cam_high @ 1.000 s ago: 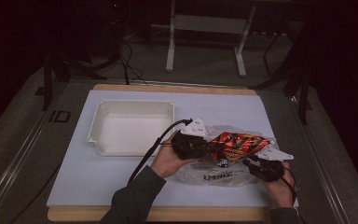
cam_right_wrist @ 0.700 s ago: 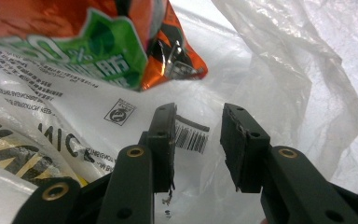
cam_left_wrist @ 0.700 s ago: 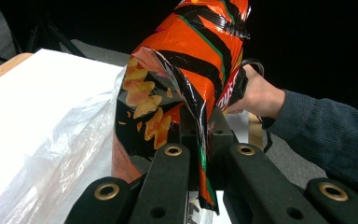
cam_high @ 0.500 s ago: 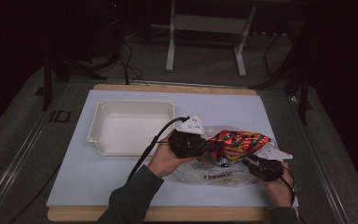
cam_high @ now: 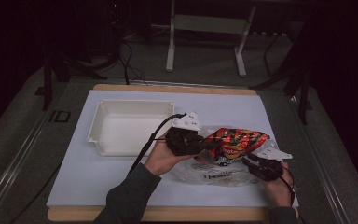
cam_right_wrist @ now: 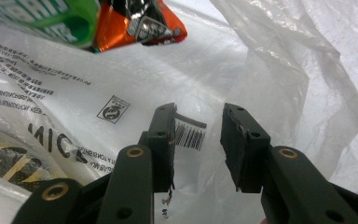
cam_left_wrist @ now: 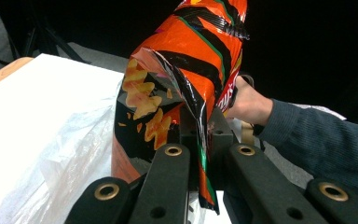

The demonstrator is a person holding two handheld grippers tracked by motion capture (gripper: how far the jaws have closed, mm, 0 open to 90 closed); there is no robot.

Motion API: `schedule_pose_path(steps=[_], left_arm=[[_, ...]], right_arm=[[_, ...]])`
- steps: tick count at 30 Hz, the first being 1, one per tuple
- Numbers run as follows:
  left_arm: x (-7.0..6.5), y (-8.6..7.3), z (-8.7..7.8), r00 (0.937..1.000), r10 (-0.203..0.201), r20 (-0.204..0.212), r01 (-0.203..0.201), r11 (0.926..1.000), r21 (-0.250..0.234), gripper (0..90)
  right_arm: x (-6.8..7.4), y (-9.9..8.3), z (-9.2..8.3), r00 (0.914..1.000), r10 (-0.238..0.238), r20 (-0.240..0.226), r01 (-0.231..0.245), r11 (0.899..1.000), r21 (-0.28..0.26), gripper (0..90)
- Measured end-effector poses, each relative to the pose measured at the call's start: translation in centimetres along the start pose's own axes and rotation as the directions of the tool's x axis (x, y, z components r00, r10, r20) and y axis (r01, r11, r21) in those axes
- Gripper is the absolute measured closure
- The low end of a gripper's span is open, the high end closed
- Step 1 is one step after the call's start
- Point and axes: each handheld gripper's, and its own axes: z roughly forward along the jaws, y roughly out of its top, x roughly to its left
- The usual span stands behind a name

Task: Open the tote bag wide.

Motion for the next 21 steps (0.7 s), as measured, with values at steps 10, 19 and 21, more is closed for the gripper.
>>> schedule_pose_path(steps=[10,19,21], left_arm=[[0.0,0.4,-0.7,0.9999,0.001,0.011,-0.001,1.0000,-0.006,89.2],[-0.1,0.9,-1.2,0.9997,-0.003,0.022,0.003,0.9997,-0.022,89.2],[-0.1,0.9,-1.5,0.9996,-0.008,0.027,0.008,0.9996,-0.028,89.2]], right_arm=[[0.0,0.0,0.1,1.0000,0.004,0.001,-0.004,1.000,0.004,65.0],[-0.1,-0.1,0.2,1.0000,0.007,0.001,-0.007,1.000,0.008,64.9],[-0.1,-0.1,0.2,1.0000,0.007,0.001,-0.007,1.000,0.009,64.9]])
